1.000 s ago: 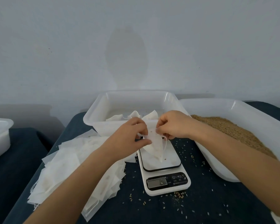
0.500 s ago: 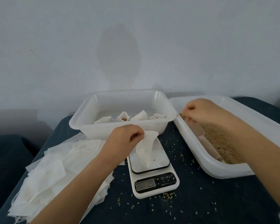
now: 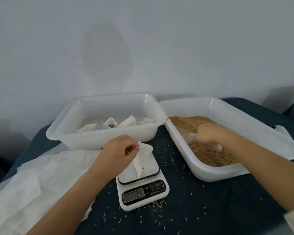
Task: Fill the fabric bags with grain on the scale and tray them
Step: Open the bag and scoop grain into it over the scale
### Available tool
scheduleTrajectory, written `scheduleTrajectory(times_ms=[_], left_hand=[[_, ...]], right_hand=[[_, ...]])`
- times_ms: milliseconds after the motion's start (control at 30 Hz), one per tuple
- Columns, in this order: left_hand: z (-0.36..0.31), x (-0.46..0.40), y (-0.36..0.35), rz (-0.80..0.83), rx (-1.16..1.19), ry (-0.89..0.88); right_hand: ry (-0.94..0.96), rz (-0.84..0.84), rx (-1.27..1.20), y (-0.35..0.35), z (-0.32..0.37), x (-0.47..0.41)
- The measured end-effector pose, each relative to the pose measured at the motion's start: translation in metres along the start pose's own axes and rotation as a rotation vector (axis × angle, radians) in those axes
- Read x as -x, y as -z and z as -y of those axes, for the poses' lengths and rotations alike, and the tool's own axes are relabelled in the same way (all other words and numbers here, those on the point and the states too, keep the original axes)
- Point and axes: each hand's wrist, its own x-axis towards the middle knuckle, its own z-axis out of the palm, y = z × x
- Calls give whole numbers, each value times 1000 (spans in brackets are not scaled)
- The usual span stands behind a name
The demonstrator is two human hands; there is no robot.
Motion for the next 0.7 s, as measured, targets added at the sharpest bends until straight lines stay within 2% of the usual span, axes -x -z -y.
scheduleTrajectory(times_ms=[167,400,567,700], left_hand=[[1,1,3,-7,36,28],[2,0,-2,-29,50,17],[2,5,-5,-14,73,6],[4,8,-2,-14,79,12]], right_hand=[[-27,-153,8,40,-32,8],[-168,-39,87,66,-56,22],[-153,-30,138,57,-43,11],[-60,-85,118,24,-30,-10]])
